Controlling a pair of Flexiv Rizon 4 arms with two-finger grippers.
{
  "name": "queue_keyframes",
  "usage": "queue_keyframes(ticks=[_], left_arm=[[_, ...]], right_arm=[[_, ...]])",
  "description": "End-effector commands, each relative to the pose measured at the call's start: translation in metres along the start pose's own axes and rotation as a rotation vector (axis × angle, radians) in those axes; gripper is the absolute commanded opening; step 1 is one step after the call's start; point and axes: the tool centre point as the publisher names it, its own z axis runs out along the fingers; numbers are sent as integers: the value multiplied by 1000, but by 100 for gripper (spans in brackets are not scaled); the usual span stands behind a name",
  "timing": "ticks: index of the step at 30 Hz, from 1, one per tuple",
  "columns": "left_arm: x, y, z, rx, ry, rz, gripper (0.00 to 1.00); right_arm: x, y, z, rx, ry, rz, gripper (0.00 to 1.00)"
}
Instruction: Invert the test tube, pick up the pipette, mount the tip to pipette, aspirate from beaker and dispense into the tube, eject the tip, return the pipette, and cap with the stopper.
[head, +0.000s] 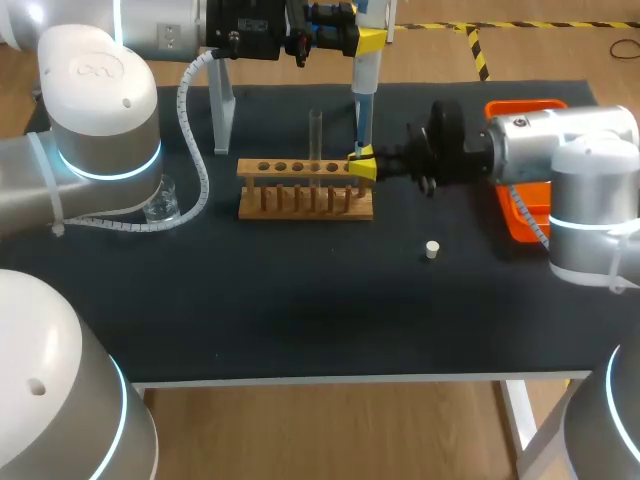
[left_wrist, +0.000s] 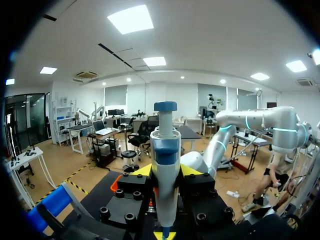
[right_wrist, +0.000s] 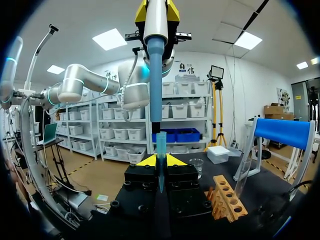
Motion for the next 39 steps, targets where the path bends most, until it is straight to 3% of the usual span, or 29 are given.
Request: queue_keyframes(ticks=[1, 39], left_arm=[[0, 0, 1, 0, -3, 0, 0], [0, 0, 1, 0, -3, 0, 0]], right_arm=[[1, 1, -2, 0, 0, -1, 0], [7, 7, -1, -11, 2, -22, 0]])
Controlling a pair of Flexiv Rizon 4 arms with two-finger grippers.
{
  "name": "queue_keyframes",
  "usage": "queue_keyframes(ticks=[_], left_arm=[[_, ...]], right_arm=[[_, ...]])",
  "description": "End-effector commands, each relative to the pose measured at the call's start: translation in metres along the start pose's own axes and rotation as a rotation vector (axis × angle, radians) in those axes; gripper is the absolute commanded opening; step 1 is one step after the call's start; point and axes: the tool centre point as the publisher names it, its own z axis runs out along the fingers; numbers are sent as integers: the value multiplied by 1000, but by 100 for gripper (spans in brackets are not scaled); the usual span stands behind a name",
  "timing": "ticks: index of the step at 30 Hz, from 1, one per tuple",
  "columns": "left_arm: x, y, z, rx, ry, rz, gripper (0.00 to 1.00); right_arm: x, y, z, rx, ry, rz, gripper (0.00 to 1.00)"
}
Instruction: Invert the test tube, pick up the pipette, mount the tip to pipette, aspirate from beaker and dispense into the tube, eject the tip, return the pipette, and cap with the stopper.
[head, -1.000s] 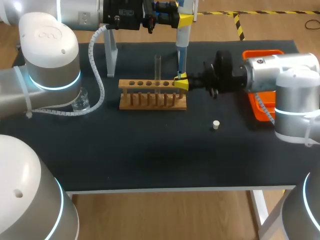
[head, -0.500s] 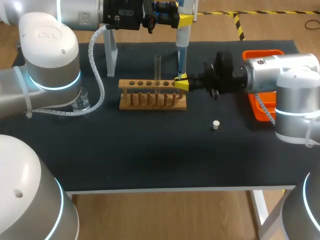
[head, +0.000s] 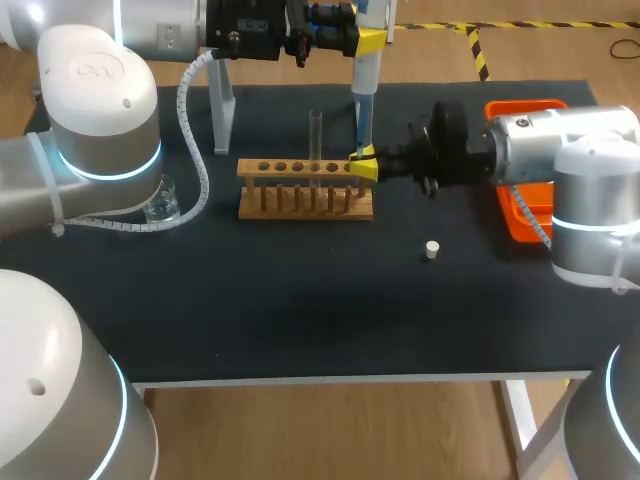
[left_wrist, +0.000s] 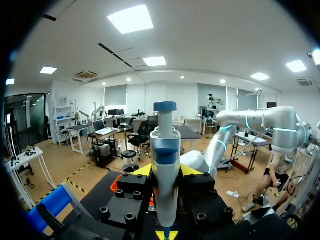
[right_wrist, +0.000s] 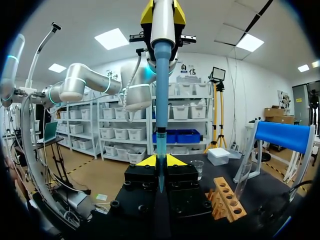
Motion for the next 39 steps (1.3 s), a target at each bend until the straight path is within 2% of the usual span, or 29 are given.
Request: queue_keyframes(ticks=[1, 23, 39], left_arm=[[0, 0, 1, 0, -3, 0, 0], [0, 0, 1, 0, -3, 0, 0], [0, 0, 1, 0, -3, 0, 0]], right_arm=[[2, 2, -1, -7, -5, -3, 0], [1, 10, 0, -57, -36, -13, 0], [-2, 30, -2, -50, -36, -51, 0]])
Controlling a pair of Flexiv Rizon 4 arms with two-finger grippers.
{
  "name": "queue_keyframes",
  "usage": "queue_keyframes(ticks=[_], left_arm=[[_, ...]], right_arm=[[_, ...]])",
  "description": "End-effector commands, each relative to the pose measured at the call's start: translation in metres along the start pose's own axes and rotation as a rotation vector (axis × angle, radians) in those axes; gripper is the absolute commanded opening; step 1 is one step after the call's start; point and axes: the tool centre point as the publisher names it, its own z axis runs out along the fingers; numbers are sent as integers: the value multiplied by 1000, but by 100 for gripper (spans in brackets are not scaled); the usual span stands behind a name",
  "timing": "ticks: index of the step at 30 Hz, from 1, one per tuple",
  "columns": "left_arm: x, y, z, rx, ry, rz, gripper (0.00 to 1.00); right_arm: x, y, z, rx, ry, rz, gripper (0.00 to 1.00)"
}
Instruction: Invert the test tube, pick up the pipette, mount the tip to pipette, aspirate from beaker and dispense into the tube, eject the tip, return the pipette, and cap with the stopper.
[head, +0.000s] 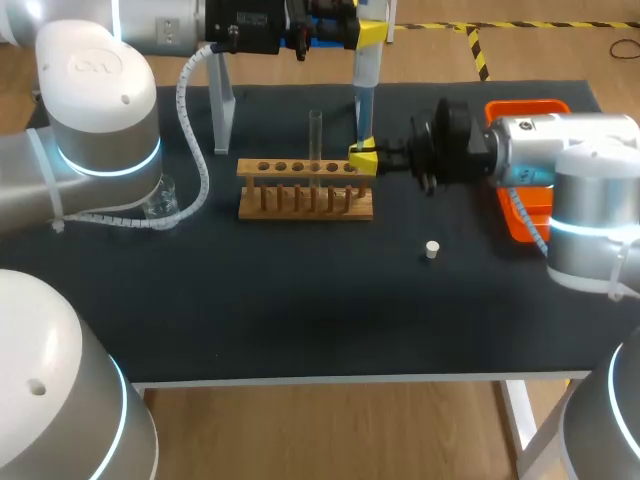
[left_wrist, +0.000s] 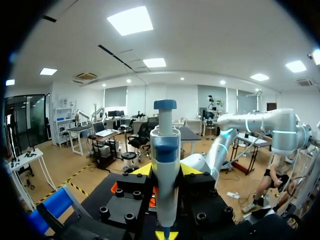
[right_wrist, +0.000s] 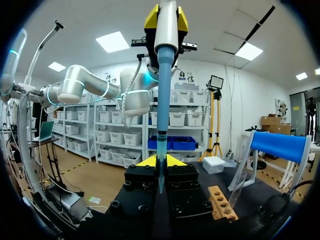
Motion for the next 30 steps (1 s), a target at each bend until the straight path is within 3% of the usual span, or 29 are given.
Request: queue_keyframes(ticks=[1, 11, 18, 19, 22, 30], left_arm=[[0, 8, 2, -4, -1, -1, 0], [0, 8, 2, -4, -1, -1, 0], [0, 8, 2, -4, -1, -1, 0], [0, 8, 2, -4, -1, -1, 0], [0, 8, 2, -4, -1, -1, 0], [0, 8, 2, -4, -1, -1, 0]], right_arm=[[0, 17, -2, 3, 0, -7, 0], [-3, 36, -5, -16, -5, -38, 0], [-3, 31, -5, -7, 0, -41, 0], [-3, 29, -5, -2, -2, -35, 8], [0, 21, -5, 23, 2, -34, 100], [5, 4, -16, 48, 3, -12, 100]])
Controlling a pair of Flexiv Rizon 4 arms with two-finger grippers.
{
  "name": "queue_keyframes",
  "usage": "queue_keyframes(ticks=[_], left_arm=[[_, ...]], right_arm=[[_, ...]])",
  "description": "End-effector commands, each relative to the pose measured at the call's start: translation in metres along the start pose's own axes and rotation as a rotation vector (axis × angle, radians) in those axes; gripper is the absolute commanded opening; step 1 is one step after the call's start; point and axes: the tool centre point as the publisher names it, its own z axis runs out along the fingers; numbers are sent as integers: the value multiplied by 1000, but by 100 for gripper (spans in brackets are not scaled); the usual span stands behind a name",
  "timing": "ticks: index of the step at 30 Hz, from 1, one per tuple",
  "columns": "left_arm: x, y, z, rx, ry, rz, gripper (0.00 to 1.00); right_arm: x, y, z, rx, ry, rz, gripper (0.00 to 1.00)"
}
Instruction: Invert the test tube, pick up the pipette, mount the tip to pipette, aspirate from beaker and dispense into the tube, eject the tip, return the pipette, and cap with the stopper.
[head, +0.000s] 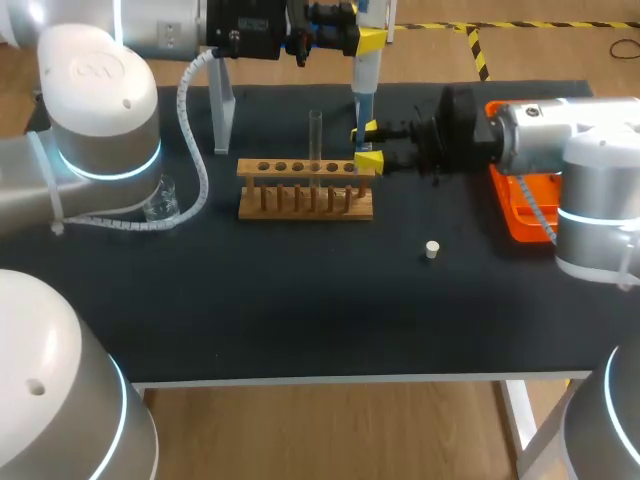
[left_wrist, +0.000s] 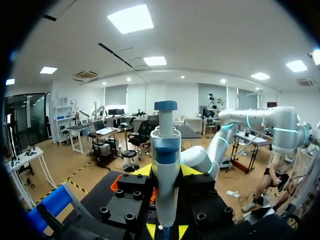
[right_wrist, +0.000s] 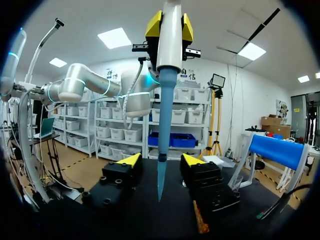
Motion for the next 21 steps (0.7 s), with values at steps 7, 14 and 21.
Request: queue_keyframes(ticks=[7, 14, 21], left_arm=[[0, 0, 1, 3, -1, 1, 0], [0, 0, 1, 3, -1, 1, 0], [0, 0, 1, 3, -1, 1, 0]], right_arm=[[17, -23, -42, 41, -15, 26, 100], [34, -39, -77, 91, -31, 30, 100], [51, -46, -104, 120, -38, 25, 100]])
